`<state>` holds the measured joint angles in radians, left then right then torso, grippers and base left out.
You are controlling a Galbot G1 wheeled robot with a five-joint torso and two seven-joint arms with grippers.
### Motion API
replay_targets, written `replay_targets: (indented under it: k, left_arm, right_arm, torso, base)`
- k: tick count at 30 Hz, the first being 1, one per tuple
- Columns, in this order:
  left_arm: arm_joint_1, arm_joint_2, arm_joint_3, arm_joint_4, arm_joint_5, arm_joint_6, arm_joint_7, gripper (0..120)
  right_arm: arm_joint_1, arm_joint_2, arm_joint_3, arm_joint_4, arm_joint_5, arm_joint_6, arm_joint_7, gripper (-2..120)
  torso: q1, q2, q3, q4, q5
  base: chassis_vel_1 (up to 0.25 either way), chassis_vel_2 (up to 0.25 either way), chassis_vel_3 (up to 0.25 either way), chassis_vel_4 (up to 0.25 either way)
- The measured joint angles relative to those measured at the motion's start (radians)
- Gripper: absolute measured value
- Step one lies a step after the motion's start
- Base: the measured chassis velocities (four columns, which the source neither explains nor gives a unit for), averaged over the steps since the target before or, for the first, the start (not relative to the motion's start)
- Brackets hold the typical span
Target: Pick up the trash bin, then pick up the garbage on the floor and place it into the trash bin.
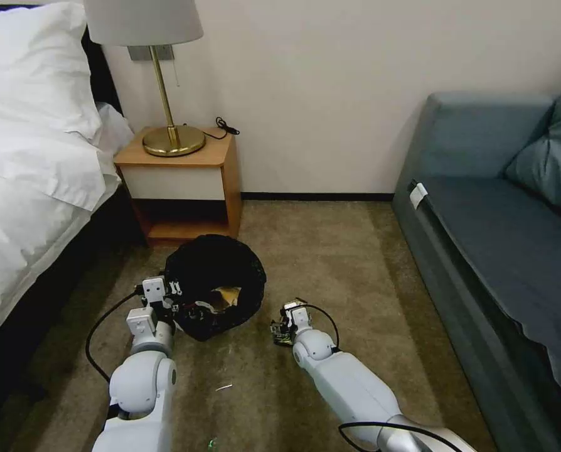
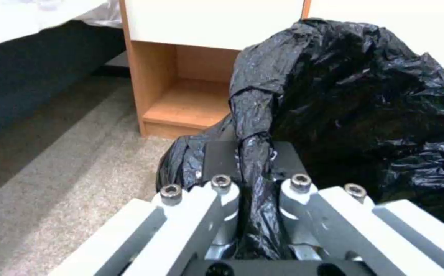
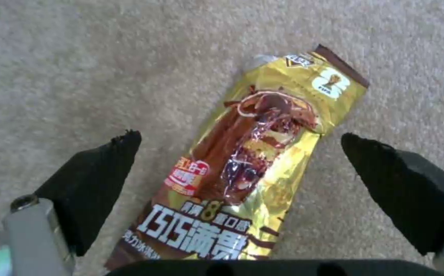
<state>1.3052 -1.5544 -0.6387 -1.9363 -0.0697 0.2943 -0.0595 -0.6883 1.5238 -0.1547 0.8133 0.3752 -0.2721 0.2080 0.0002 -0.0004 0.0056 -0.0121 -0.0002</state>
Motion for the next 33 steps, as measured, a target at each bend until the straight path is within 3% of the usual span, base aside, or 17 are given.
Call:
replay_targets:
  k: [10,33]
  left_arm:
    - [0.012,-0.001,-0.007,-0.010,0.002,-0.001,0.000,4]
    - [0.019,-0.001,-0.009,-0.018,0.004,-0.003,-0.001,4]
  right_arm:
    - [0.025,0.048,0.030,-0.111,-0.066,0.064,-0.029,100]
    - [0.027,0.052,0.075,-0.166,-0.121,0.099,-0.093,100]
  torso:
    - [0.000,0.000,0.000,0.0001,0.0000]
    - [0.000,0.000,0.000,0.0000,0.0000]
  base:
    - [0.000,0.000,0.000,0.000]
    - [0.000,0.000,0.000,0.000]
